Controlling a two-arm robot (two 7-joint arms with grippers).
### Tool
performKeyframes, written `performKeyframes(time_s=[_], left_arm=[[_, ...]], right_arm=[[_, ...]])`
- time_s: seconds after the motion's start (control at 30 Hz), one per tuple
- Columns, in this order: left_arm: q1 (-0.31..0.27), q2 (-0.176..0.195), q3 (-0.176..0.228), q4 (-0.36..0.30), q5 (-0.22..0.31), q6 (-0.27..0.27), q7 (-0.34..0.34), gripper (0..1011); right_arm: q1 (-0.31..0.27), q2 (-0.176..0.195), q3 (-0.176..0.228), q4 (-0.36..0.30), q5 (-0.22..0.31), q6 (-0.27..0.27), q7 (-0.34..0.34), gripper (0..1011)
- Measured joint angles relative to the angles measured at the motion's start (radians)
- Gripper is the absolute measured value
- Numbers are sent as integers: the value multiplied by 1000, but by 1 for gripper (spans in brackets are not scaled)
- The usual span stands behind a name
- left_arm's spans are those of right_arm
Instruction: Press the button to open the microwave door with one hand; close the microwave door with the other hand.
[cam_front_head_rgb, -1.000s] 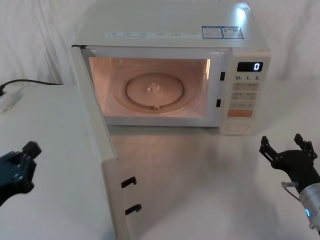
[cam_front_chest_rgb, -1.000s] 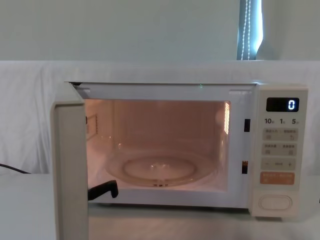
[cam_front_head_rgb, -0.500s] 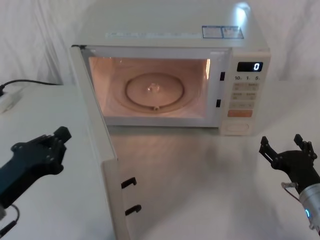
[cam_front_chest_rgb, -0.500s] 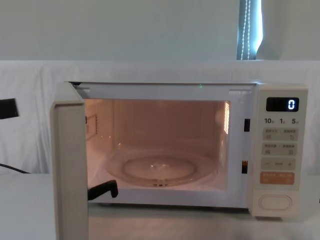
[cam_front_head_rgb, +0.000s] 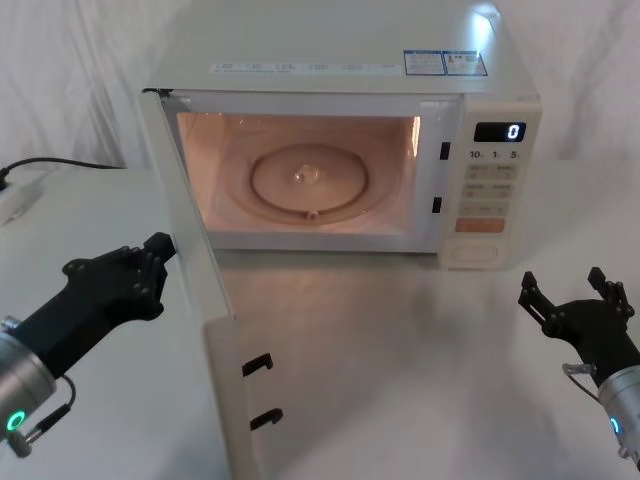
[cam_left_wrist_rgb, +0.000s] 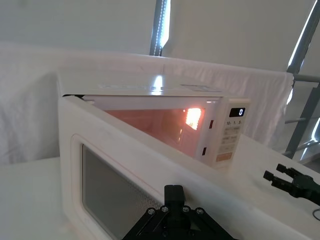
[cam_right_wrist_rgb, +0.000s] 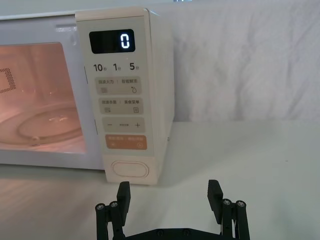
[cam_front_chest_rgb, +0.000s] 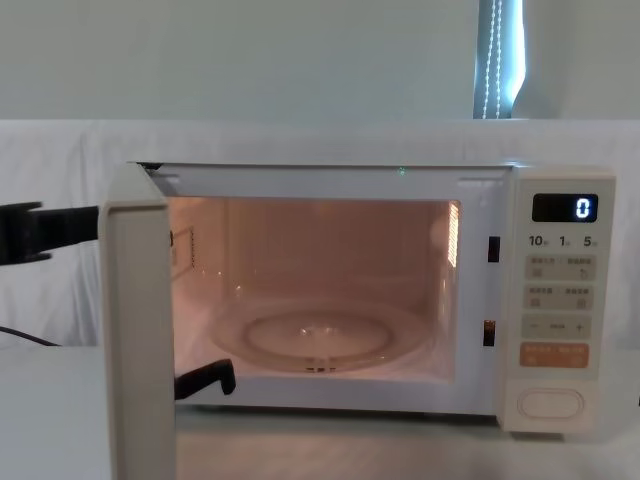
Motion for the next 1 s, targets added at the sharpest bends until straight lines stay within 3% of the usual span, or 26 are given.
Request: performKeyframes(time_s=[0.53,1.0], left_arm=[[-146,-5,127,63,37,0,49,0],[-300,-75,234,163,83,27,86,0]], right_arm=[[0,0,0,0,0,0,0,1002],[0,0,0,0,0,0,0,1002]])
